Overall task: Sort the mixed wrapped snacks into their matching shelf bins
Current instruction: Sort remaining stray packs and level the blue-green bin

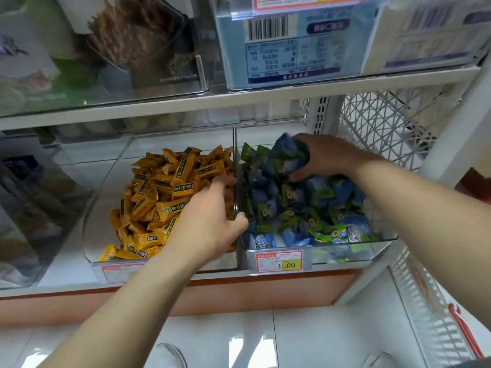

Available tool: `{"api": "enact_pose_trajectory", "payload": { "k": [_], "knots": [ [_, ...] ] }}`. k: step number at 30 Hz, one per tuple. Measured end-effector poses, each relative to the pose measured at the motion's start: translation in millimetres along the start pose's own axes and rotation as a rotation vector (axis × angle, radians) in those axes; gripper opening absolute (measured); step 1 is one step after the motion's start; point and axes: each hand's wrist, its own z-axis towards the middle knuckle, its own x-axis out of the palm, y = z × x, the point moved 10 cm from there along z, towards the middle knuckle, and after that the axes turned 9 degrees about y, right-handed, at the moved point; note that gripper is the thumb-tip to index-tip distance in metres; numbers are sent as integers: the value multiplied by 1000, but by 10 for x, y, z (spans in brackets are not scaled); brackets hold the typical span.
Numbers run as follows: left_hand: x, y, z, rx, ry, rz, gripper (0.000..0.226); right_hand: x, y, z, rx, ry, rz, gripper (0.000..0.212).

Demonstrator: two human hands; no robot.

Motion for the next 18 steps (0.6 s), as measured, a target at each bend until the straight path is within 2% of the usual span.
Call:
{"api": "enact_pose_trajectory", "payload": {
  "k": [2,4,6,7,8,10,12,15,18],
  "knots": [
    [-1,3,1,3,6,2,62,-11,-109,-23,128,11,-91,116],
    [3,7,-2,5,11,3,62,-150,11,-158,147,-162,-178,97],
    [5,10,-3,8,12,3,63,-165,384,-320,-68,-321,-189,65],
    [6,8,1,10,10,5,63,-56,569,-374,-195,-286,-124,53],
    [5,8,2,10,8,9,63,141,722,-390,-281,-165,-42,53],
    [6,2,4,10,4,15,63,671,870,-329,-272,152,-30,84],
    [7,-9,0,13,-4,31,63,1060,860,-214,-156,342,-177,113],
    [3,-26,-7,23,-18,65,61,1204,862,-50,-57,430,-321,126],
    [4,-14,3,19,-11,49,62,1178,904,-7,-79,412,-284,120]
  ]
}}
